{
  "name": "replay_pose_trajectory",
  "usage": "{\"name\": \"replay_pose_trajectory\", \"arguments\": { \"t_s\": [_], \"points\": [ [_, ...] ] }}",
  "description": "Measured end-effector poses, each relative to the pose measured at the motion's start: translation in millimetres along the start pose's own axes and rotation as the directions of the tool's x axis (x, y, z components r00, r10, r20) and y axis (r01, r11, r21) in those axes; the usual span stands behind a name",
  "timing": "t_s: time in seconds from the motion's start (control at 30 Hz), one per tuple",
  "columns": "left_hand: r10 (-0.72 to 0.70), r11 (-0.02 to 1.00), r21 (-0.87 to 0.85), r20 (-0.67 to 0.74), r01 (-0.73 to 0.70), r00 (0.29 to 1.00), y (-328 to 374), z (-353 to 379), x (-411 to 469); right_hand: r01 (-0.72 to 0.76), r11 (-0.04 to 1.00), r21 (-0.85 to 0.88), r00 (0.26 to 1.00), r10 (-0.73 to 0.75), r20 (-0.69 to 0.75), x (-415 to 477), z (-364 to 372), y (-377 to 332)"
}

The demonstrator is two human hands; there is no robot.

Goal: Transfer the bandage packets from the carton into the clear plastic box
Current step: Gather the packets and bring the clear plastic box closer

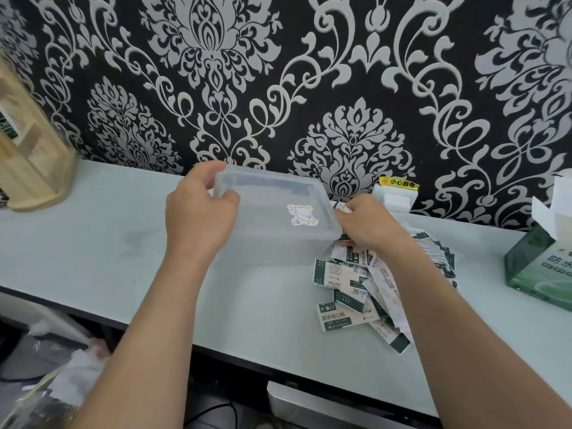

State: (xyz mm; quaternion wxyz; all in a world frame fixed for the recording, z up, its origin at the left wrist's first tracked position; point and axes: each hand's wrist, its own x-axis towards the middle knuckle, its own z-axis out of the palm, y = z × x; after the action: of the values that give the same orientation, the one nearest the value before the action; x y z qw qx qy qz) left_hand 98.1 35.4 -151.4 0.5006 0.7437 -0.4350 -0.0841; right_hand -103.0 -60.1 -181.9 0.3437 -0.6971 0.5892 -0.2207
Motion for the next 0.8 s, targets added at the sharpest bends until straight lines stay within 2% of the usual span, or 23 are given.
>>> {"name": "replay_pose_trajectory", "arguments": {
  "t_s": [0.17,0.27,0.33,0.37,0.43,0.5,0.53,0.57,0.6,0.67,0.7,0.73,0.8],
  "points": [
    [0.02,0.955,-0.296,-0.029,-0.028,0.999,-0.4,-7.9,3.9,-0.028,0.989,0.144,1.0,0.026,0.013,-3.1,-4.1,-0.3],
    [-0.067,0.818,-0.563,0.106,0.115,0.992,1.0,-13.8,6.0,-0.018,0.991,0.136,1.0,0.018,-0.002,-4.5,-1.8,-1.5],
    [-0.111,0.766,-0.606,0.201,0.213,0.973,0.6,-13.7,5.6,-0.013,0.994,0.106,1.0,0.013,0.001,-4.0,0.4,-1.1],
    [-0.137,0.75,-0.621,0.192,0.228,0.972,1.1,-12.9,5.7,-0.018,0.995,0.102,1.0,0.017,0.006,-3.5,-0.1,-0.2],
    [-0.193,0.661,-0.729,0.065,0.178,0.979,-3.3,-14.1,10.5,-0.024,0.996,0.091,1.0,0.023,0.012,-2.5,-4.0,1.5],
    [-0.254,0.548,-0.836,-0.152,0.013,0.955,-14.8,-20.1,19.4,-0.018,0.999,0.043,1.0,0.018,0.001,-2.2,-9.8,2.4],
    [-0.265,0.556,-0.827,-0.275,-0.086,0.924,-23.6,-23.3,24.6,-0.015,1.0,0.01,1.0,0.015,-0.006,-2.1,-12.2,2.6],
    [-0.251,0.628,-0.764,-0.378,-0.148,0.891,-31.7,-26.0,28.2,-0.015,1.0,-0.021,1.0,0.015,-0.007,-2.1,-13.8,2.9],
    [-0.213,0.75,-0.645,-0.444,-0.146,0.87,-39.6,-27.9,30.2,-0.013,0.999,-0.048,1.0,0.013,-0.005,-2.4,-14.6,2.8],
    [-0.091,0.976,-0.218,-0.43,-0.005,0.898,-53.0,-26.2,28.4,0.005,0.996,-0.087,1.0,-0.005,-0.002,-2.1,-13.9,2.2],
    [-0.057,0.997,0.026,-0.362,0.071,0.93,-59.4,-22.6,25.0,0.017,0.995,-0.101,1.0,-0.017,-0.002,-2.3,-13.5,1.3],
    [-0.05,0.965,0.236,-0.268,0.116,0.962,-65.9,-19.8,22.0,0.026,0.993,-0.114,1.0,-0.027,-0.002,-2.7,-12.5,-0.4],
    [-0.155,0.83,0.53,-0.077,0.172,0.985,-72.3,-16.6,18.0,0.042,0.988,-0.146,0.999,-0.043,-0.005,-3.6,-11.6,-2.5]
  ]
}}
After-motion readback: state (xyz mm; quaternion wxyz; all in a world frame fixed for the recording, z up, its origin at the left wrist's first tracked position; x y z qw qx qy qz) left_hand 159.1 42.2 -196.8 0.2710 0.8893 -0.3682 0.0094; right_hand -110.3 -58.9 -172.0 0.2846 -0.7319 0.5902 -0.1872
